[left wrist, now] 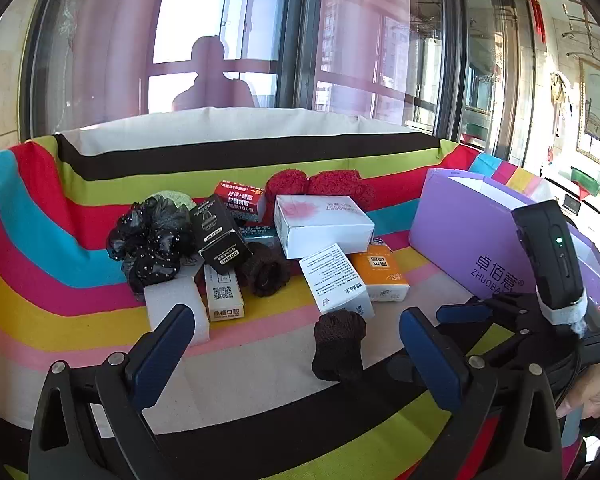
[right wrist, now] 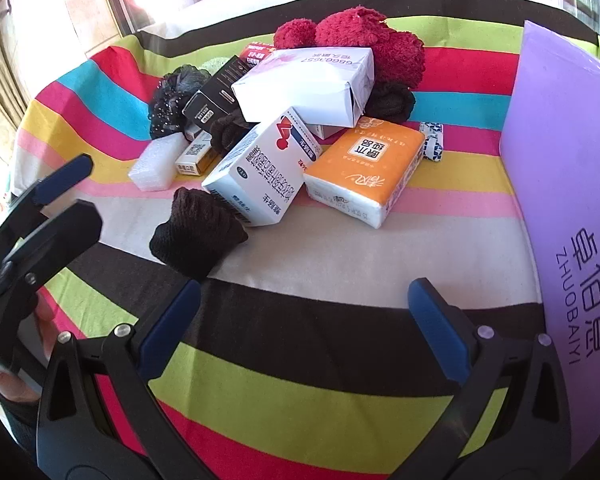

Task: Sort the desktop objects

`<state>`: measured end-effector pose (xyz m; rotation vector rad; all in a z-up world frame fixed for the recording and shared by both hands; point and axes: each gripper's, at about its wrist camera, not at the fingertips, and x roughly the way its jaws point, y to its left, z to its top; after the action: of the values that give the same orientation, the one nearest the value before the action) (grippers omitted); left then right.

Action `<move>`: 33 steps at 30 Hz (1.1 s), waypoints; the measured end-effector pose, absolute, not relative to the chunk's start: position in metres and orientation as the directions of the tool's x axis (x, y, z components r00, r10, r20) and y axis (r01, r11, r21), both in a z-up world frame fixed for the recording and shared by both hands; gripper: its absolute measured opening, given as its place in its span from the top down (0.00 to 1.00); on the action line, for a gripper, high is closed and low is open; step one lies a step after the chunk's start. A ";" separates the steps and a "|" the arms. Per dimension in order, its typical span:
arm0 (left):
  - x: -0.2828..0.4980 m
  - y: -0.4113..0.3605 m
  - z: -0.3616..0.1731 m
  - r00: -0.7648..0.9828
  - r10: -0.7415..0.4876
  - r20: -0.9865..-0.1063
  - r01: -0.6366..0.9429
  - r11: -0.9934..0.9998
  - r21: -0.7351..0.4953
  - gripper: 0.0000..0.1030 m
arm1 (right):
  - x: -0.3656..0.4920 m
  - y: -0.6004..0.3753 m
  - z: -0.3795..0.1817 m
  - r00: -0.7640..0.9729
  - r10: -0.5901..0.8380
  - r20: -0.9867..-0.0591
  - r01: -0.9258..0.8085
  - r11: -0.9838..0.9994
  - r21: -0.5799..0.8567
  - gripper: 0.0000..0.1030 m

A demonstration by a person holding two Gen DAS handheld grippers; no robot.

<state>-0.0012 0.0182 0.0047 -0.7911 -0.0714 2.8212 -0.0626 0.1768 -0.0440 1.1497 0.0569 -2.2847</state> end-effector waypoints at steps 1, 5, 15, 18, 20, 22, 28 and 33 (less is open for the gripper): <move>-0.003 0.016 0.003 -0.827 0.220 -0.517 -0.185 -0.976 -0.118 0.03 | -0.057 0.194 -0.042 -0.457 -0.503 -0.734 0.510 -0.824 0.247 0.00; -0.008 0.014 -0.001 -0.804 0.250 -0.540 -0.199 -0.968 -0.152 0.12 | -0.067 0.214 -0.043 -0.440 -0.601 -0.667 0.479 -0.786 0.392 0.00; -0.027 0.031 -0.015 -0.703 0.307 -0.642 -0.265 -0.950 -0.165 0.26 | -0.083 0.222 -0.041 -0.416 -0.662 -0.624 0.406 -0.749 0.524 0.00; -0.031 0.036 -0.020 -0.679 0.296 -0.672 -0.267 -0.952 -0.149 0.37 | -0.094 0.223 -0.040 -0.408 -0.667 -0.624 0.332 -0.745 0.579 0.00; -0.032 0.038 -0.022 -0.672 0.293 -0.680 -0.269 -0.952 -0.144 0.37 | -0.102 0.221 -0.037 -0.405 -0.670 -0.622 0.302 -0.740 0.601 0.00; -0.032 0.035 -0.022 -0.672 0.295 -0.679 -0.262 -0.953 -0.154 0.37 | -0.110 0.215 -0.032 -0.425 -0.639 -0.642 0.277 -0.766 0.579 0.01; -0.034 0.026 -0.017 -0.704 0.285 -0.651 -0.194 -0.958 -0.211 0.37 | -0.132 0.205 -0.029 -0.456 -0.591 -0.665 0.218 -0.799 0.561 0.04; -0.043 0.030 -0.009 -0.699 0.330 -0.634 -0.162 -0.937 -0.310 0.33 | -0.139 0.210 -0.031 -0.460 -0.600 -0.655 0.193 -0.787 0.586 0.04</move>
<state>-0.0433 0.0303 -0.0088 -1.0536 -0.3357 2.6503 -0.1391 0.2097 -0.0306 1.2612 -0.6041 -2.2585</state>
